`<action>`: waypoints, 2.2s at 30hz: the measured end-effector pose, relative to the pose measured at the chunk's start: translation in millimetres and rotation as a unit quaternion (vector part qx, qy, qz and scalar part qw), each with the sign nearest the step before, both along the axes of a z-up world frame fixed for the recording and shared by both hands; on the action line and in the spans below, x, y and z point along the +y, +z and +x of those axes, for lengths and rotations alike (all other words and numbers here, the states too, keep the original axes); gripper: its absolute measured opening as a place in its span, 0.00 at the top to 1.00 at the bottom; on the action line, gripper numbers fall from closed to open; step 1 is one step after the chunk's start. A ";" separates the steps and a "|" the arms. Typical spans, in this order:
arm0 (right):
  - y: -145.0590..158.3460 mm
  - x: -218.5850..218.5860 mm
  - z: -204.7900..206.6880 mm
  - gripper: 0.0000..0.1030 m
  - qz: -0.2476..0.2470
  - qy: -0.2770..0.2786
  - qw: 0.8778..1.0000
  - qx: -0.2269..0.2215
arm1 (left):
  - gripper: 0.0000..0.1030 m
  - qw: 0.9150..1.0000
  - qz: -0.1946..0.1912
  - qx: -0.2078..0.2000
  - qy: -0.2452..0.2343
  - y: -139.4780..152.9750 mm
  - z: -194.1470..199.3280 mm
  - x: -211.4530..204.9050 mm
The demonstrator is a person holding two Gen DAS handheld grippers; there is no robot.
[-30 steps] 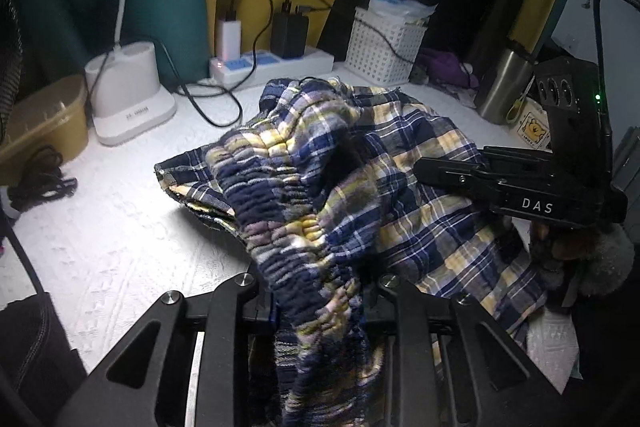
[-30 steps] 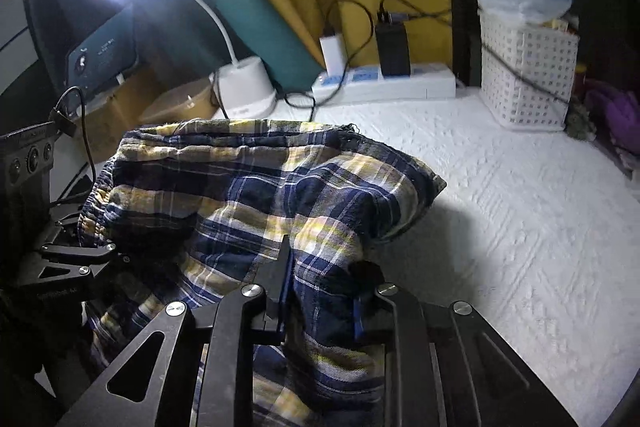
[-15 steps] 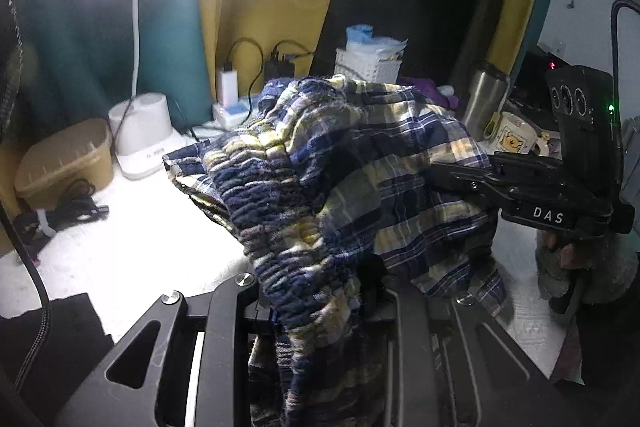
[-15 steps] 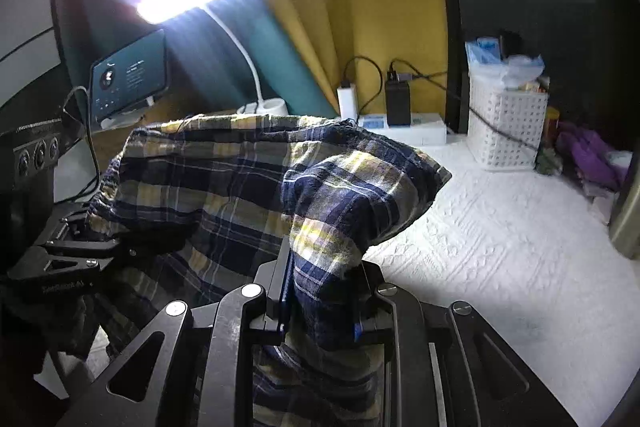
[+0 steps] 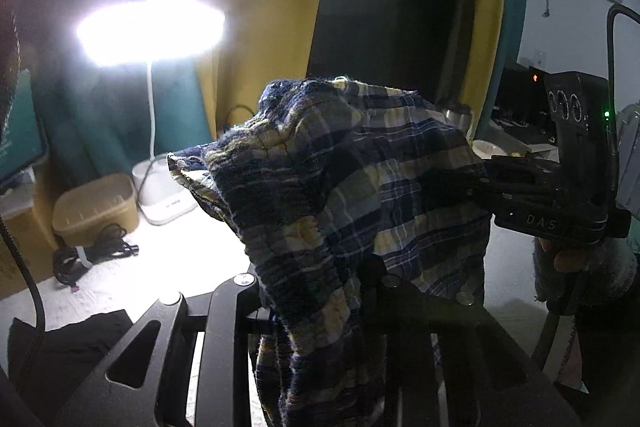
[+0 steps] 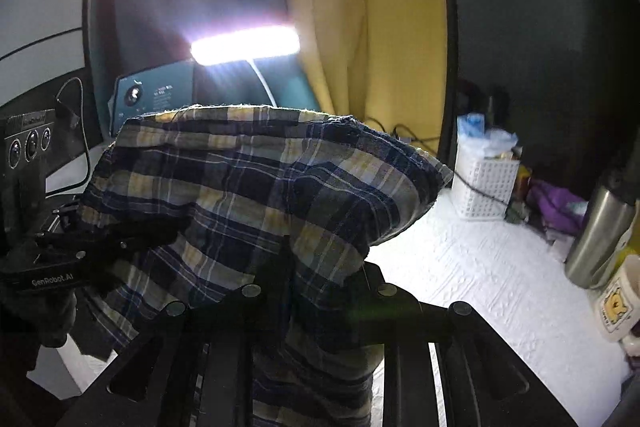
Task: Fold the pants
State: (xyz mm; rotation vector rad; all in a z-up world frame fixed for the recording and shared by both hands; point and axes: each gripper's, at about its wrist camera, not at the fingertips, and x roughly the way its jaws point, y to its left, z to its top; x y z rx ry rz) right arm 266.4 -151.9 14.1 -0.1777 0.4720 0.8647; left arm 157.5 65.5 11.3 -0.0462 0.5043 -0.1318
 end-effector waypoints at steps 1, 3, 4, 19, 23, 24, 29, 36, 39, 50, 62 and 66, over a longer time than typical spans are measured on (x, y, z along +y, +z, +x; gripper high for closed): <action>4.1 -1.0 -5.1 0.78 0.003 0.000 1.000 -0.005 | 0.76 1.000 -0.001 -0.006 0.000 3.8 -5.9 0.6; 10.5 -1.9 -13.9 0.78 0.006 0.000 1.000 -0.013 | 0.76 1.000 -0.009 -0.014 0.002 10.1 -14.2 3.2; 14.0 -1.8 -19.6 0.78 0.007 0.000 1.000 -0.017 | 0.76 1.000 -0.011 -0.018 0.002 12.2 -17.6 3.6; 43.9 9.6 -83.3 0.78 0.032 0.015 0.998 -0.058 | 0.76 0.996 -0.010 -0.089 0.019 41.0 -90.3 24.9; 51.1 18.1 -102.3 0.78 0.033 0.017 0.997 -0.069 | 0.76 0.995 -0.009 -0.096 0.029 47.6 -108.5 32.6; 52.3 19.3 -105.3 0.78 0.034 0.019 0.997 -0.072 | 0.76 0.995 -0.008 -0.097 0.033 49.3 -115.0 36.0; 54.0 32.2 -126.9 0.78 0.045 0.032 0.996 -0.069 | 0.76 0.994 0.004 -0.103 0.043 49.9 -141.2 47.1; 38.0 55.7 -130.5 0.78 0.053 0.051 0.997 -0.024 | 0.76 0.994 -0.004 -0.082 0.067 40.9 -156.3 66.7; 27.9 67.3 -124.3 0.78 0.054 0.053 0.997 -0.005 | 0.76 0.995 -0.001 -0.073 0.073 35.2 -158.1 73.8; -35.1 110.7 -72.9 0.78 0.041 0.038 0.996 0.071 | 0.76 0.996 -0.022 0.006 0.081 -10.9 -122.2 103.1; -74.4 158.2 -41.2 0.78 0.006 0.033 0.991 0.128 | 0.76 0.992 -0.038 0.078 0.092 -56.7 -69.6 135.5; -86.7 169.6 -30.6 0.78 -0.008 0.036 0.989 0.146 | 0.74 0.988 -0.039 0.105 0.104 -72.7 -56.3 144.5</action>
